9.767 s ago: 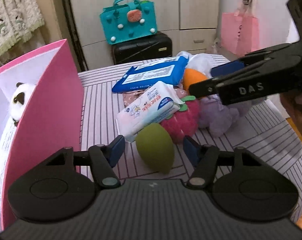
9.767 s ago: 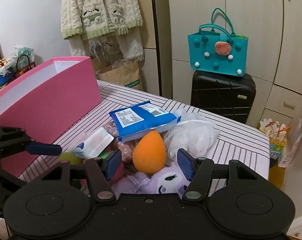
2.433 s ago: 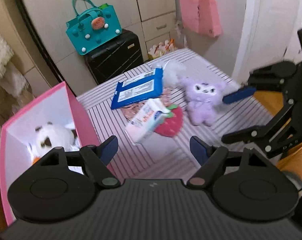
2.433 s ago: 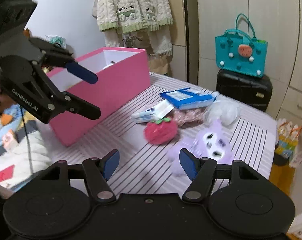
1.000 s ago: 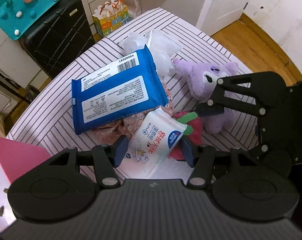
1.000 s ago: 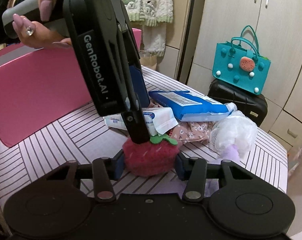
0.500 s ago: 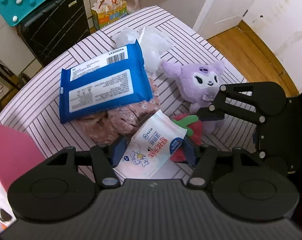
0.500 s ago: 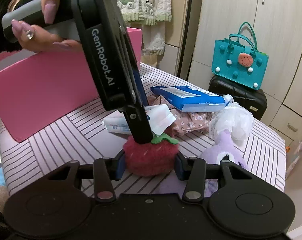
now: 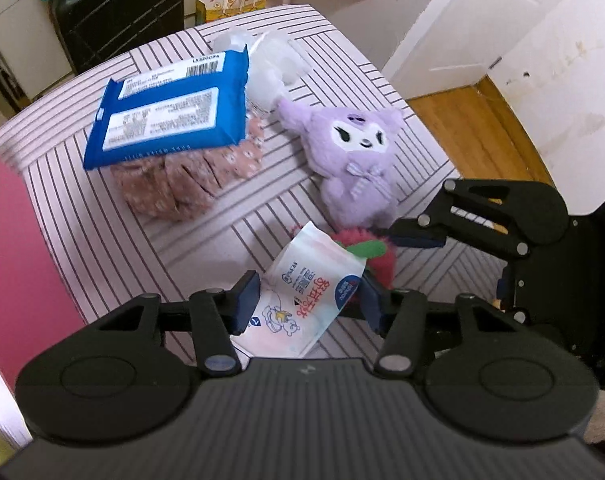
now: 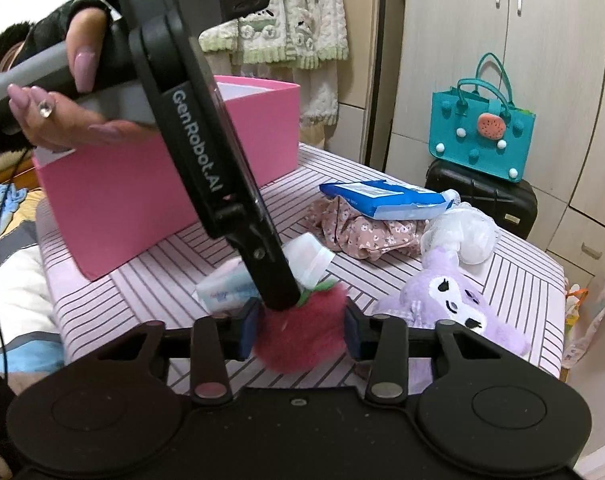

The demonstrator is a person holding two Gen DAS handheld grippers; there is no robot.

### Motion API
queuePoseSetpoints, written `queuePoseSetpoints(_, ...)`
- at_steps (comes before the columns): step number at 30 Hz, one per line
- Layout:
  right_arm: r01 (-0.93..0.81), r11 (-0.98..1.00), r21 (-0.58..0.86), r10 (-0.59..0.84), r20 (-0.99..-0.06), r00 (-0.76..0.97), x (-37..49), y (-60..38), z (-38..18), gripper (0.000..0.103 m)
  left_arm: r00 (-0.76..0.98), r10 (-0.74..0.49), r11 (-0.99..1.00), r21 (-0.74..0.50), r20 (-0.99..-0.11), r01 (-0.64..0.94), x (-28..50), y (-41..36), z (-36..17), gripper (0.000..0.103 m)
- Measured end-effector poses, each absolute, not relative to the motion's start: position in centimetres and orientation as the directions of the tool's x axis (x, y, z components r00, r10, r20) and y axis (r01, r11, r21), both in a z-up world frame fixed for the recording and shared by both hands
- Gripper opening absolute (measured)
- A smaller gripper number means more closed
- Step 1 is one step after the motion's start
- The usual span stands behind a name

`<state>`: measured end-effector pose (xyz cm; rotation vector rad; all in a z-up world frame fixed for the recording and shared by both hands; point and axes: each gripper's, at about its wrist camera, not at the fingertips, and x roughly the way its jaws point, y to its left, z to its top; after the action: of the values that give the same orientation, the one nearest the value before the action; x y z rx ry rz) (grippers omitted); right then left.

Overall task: Organize soft objects
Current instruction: 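Close the left gripper on the tissue packet while the right gripper grasps the strawberry plush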

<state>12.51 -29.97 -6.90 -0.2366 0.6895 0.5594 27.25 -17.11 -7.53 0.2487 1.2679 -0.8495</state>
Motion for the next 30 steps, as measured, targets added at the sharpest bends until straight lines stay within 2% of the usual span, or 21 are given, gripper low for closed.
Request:
queuePoseSetpoints(6, -0.574, 0.818, -0.035, 0.406, -0.672, 0.619, 10.8, -29.9, -7.2, 0.040, 0.083, -0.439, 0.708, -0.287, -0.895, 0.645, 25.6, -17.4, -7.5, 0.051)
queuePoseSetpoints(14, -0.494, 0.870, 0.009, 0.358, -0.701, 0.617, 9.7, -32.2, -7.1, 0.040, 0.193, -0.396, 0.763, -0.205, -0.897, 0.613, 25.6, -17.7, -8.2, 0.050)
queuePoseSetpoints(20, -0.458, 0.888, 0.045, 0.353, -0.705, 0.616, 9.5, -33.3, -7.5, 0.044, 0.216, -0.311, 0.764, -0.108, -0.925, 0.636, 25.6, -19.0, -9.5, 0.049)
queuePoseSetpoints(23, -0.458, 0.889, 0.026, 0.339, -0.710, 0.617, 9.3, -33.2, -7.5, 0.049, 0.208, -0.297, 0.749, -0.092, -0.932, 0.656, 25.5, -19.3, -9.3, 0.051)
queuePoseSetpoints(25, -0.457, 0.889, 0.003, 0.320, -0.719, 0.617, 9.2, -32.9, -7.7, 0.058, 0.209, -0.286, 0.741, -0.078, -0.935, 0.667, 25.4, -19.2, -9.2, 0.052)
queuePoseSetpoints(30, -0.454, 0.889, -0.057, 0.276, -0.725, 0.631, 9.0, -32.3, -8.2, 0.071, 0.185, -0.264, 0.738, -0.075, -0.947, 0.670, 25.1, -18.8, -9.8, 0.057)
